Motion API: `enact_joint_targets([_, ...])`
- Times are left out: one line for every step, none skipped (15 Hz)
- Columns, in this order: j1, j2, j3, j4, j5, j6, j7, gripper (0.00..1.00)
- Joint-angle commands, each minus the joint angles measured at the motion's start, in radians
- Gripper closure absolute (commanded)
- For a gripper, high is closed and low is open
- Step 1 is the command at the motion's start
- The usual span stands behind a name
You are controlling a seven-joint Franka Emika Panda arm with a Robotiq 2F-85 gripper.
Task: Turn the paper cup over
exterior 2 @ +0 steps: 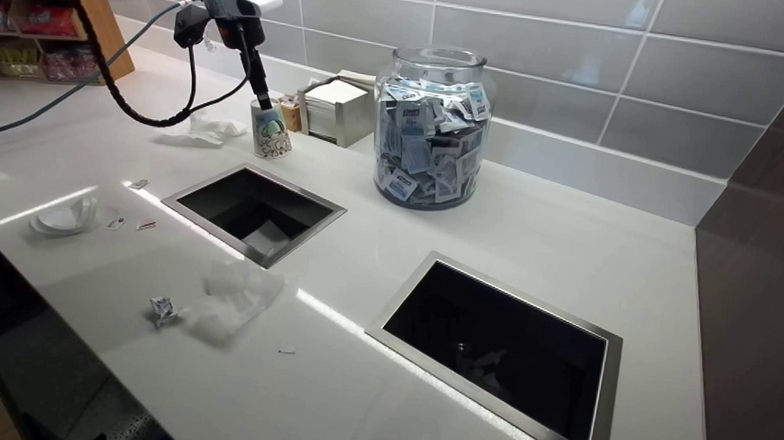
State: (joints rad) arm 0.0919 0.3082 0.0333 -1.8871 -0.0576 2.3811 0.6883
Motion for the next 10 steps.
enact_joint_targets([-0.011,0.051,-0.008,0.075,0.09,-0.074,-0.057,0.0])
enact_joint_targets([-0.016,0.06,-0.009,0.089,0.11,-0.088,-0.065,0.0])
enact_joint_targets([-0.019,0.07,-0.01,0.102,0.127,-0.099,-0.071,0.0])
enact_joint_targets([-0.021,0.079,-0.011,0.113,0.144,-0.104,-0.076,0.0])
enact_joint_targets([-0.022,0.087,-0.013,0.123,0.158,-0.106,-0.08,0.0])
enact_joint_targets([-0.024,0.094,-0.014,0.133,0.171,-0.106,-0.082,0.0])
enact_joint_targets([-0.026,0.102,-0.014,0.142,0.185,-0.106,-0.085,0.0])
enact_joint_targets([-0.029,0.109,-0.012,0.152,0.201,-0.111,-0.091,0.0])
enact_joint_targets([-0.031,0.118,-0.011,0.162,0.216,-0.117,-0.095,0.0])
enact_joint_targets([-0.033,0.127,-0.011,0.171,0.23,-0.129,-0.099,0.0])
